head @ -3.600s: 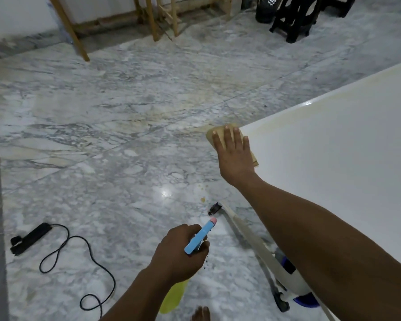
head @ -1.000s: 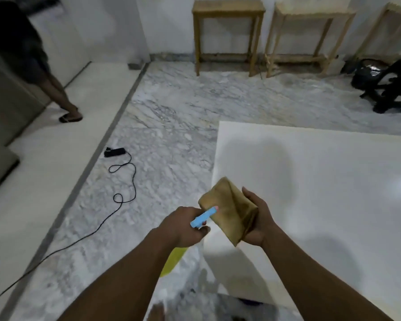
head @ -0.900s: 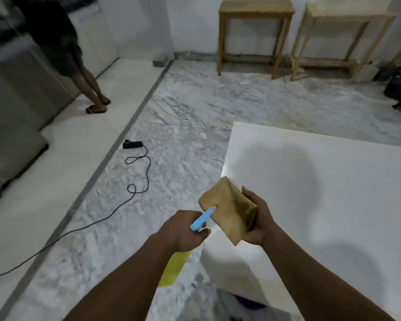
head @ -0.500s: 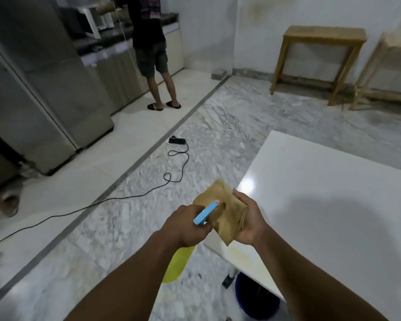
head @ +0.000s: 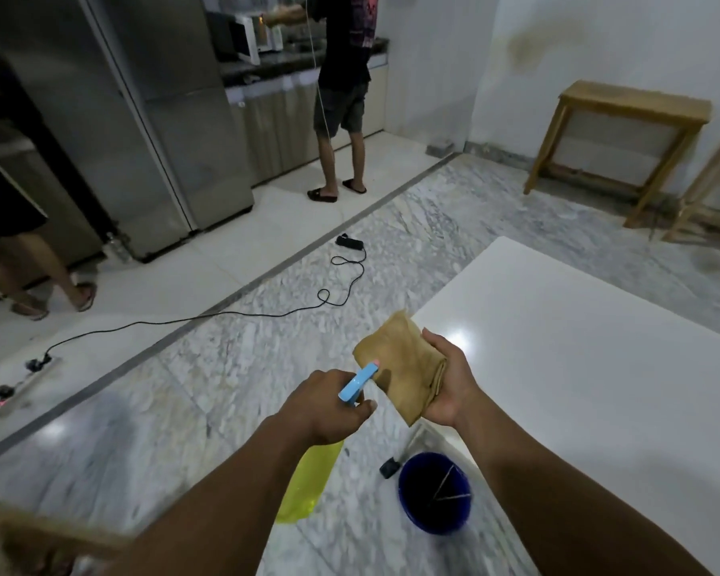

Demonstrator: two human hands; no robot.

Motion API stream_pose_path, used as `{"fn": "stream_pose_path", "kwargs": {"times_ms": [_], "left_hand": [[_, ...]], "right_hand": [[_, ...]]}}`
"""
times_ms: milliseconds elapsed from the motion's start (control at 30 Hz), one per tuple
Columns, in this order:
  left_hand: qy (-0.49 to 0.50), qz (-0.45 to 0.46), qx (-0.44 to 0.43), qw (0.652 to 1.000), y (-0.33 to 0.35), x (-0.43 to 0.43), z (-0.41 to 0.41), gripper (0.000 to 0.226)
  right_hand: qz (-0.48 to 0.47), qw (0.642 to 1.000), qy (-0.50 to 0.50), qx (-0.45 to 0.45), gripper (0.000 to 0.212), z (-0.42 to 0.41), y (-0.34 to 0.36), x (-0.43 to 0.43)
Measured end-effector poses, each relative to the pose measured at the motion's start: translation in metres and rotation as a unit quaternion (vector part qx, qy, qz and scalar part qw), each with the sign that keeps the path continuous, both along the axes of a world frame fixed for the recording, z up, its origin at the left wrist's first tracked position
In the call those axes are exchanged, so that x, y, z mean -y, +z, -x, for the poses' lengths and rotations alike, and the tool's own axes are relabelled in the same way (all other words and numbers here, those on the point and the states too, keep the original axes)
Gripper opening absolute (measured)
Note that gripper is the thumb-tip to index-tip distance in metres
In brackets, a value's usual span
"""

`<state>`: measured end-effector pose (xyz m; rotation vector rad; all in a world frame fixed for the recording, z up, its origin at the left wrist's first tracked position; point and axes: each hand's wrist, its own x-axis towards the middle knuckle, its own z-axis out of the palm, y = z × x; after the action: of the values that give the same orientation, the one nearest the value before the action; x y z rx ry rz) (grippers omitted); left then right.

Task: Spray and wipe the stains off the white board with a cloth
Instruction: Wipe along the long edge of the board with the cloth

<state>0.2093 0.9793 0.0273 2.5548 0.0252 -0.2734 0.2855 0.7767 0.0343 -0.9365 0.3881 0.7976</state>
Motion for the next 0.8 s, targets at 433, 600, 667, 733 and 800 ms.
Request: {"fn": "stream_pose_path", "kwargs": {"times_ms": [433,600,667,733,800], "left_hand": [[0.124,0.020,-0.057,0.990,-0.054,0.095,0.021,0.029],[0.151,0.024,-0.069,0.986,-0.066,0.118,0.020,0.026],[0.164,0.021,-0.063,0.984,-0.068,0.123,0.018,0.028],[0.174,0.039,-0.059,0.982,-0.071,0.123,0.018,0.026],[0.189,0.064,-0.063,0.978,-0.073,0.118,0.022,0.022]], "right_hand": [[0.039,0.990,0.122,-0.067,0.052,-0.012,-0.065,0.068],[0.051,0.985,0.155,-0.057,0.049,-0.026,-0.080,0.076],[0.063,0.983,0.166,-0.056,0.045,-0.035,-0.082,0.076],[0.086,0.979,0.178,-0.054,0.044,-0.052,-0.082,0.073],[0.143,0.970,0.194,-0.018,0.041,-0.076,-0.080,0.061]]}}
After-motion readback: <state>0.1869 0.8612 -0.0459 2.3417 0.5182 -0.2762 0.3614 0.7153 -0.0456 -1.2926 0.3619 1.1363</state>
